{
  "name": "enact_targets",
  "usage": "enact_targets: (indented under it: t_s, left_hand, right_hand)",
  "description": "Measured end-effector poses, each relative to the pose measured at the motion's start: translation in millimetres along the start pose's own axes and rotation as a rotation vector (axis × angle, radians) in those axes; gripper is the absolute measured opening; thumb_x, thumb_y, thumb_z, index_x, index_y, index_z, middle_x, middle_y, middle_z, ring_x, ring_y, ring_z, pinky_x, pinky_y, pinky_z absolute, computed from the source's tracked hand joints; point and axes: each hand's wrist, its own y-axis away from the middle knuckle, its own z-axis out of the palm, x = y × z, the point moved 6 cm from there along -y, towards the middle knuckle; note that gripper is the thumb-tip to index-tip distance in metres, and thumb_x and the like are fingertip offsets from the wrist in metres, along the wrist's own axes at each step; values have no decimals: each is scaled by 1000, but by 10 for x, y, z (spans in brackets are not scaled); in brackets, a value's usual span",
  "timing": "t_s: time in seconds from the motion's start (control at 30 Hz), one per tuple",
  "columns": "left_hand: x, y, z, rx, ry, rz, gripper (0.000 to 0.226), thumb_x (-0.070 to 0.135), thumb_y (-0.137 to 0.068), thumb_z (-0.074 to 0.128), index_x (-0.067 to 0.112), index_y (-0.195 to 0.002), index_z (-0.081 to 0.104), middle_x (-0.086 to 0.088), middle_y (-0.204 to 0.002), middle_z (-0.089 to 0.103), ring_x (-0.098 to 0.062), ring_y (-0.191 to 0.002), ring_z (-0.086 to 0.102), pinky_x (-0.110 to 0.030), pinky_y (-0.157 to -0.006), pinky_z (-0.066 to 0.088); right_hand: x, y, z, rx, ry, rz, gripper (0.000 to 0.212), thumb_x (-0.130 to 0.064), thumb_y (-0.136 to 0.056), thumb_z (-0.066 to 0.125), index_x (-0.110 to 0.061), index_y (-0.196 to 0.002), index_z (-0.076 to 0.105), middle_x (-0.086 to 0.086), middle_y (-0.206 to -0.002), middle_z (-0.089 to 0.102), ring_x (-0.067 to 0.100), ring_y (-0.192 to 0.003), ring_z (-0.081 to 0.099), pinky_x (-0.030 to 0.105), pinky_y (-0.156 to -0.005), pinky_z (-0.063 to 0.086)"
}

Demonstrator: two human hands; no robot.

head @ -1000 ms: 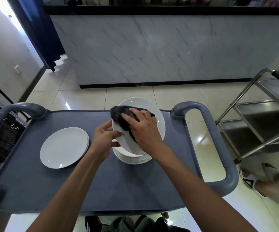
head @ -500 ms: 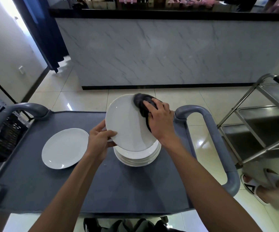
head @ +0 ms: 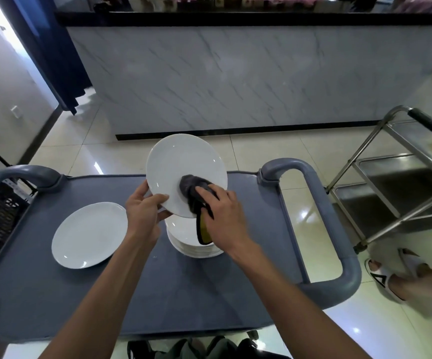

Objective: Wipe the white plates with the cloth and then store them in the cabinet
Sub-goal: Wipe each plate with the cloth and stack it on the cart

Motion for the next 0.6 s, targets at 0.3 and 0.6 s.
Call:
enact_targets:
  t_s: [0.3,0.6]
  left_hand:
    - [31,-12,-60,29,5,38,49,-9,-89,56,27,-121,69,1,-94,79,-21,-78,75,-39,-66,64]
    - [41,1,-110,-32,-69,17,50,-7,-90,58,30,-122,68,10,-94,78,-21,-80,70,-44,-70,62]
  right_hand:
    - [-249,191,99,23,-32,-97,49,-20,-97,54,-32,-145,49,1,-147,47,28,-129,42,46,-102,39]
    - [149,-86,-81,63,74,2,48,-16,-98,54,-29,-143,50,0,-148,47,28,-128,41,46,-103,38]
